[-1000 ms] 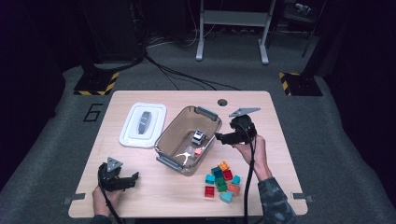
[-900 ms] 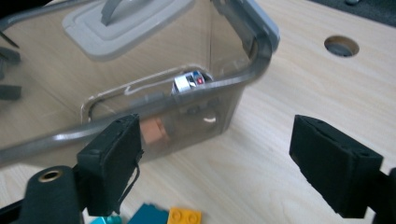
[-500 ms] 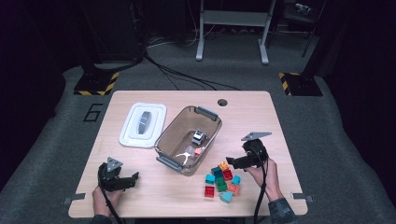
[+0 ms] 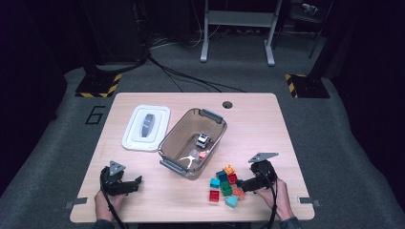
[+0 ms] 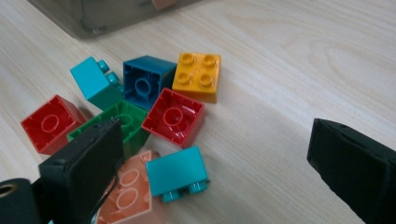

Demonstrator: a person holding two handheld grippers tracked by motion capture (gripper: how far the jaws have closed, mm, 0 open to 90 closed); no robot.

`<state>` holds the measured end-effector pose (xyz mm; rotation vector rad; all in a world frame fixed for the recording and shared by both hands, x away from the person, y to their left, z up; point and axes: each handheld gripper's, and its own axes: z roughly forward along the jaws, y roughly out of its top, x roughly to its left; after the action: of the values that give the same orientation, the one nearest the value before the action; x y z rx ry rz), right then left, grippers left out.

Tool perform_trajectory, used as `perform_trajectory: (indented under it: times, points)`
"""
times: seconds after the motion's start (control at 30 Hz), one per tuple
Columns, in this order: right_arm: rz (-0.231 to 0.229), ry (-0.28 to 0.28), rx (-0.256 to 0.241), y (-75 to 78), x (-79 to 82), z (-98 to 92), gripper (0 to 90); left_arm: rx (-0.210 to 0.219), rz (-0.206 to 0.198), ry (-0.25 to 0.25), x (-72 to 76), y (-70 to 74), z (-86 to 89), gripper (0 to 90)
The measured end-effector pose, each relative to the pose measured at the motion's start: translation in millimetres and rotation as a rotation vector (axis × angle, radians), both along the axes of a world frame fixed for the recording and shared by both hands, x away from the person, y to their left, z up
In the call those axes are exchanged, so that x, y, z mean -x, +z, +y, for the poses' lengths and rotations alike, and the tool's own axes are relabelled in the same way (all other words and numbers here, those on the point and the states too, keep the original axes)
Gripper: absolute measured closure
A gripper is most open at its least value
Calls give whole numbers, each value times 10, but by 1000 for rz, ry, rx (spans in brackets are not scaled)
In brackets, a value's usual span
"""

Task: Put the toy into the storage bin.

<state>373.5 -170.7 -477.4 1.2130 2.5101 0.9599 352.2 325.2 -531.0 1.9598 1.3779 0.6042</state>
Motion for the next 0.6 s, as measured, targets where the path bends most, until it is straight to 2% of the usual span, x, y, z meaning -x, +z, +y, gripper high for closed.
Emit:
perform_trajectory:
  times: [0.1, 0.2, 0.23, 0.27, 0.3, 0.4, 0.6]
  points:
    - [-2, 2, 16, -41, 27, 13, 75, 0, 1, 0, 0, 0, 0, 95]
    - [2, -2, 28, -67, 33, 3, 166, 0, 0, 0, 0, 0, -1, 95]
    - [10, -16, 21, -75, 43, 11, 209, 2, -4, 1, 0, -3, -1, 95]
    - [15, 10, 20, -79, 39, -8, 255, 2, -3, 1, 0, -3, -1, 95]
    - [19, 7, -3, -85, 43, -15, 300, 2, -4, 2, 0, -3, -2, 95]
    - [28, 10, -12, -73, 58, -34, 357, 2, -3, 2, 0, -2, -2, 95]
    - [35, 27, -42, -48, 102, -26, 369, 3, -3, 1, 0, -3, -1, 95]
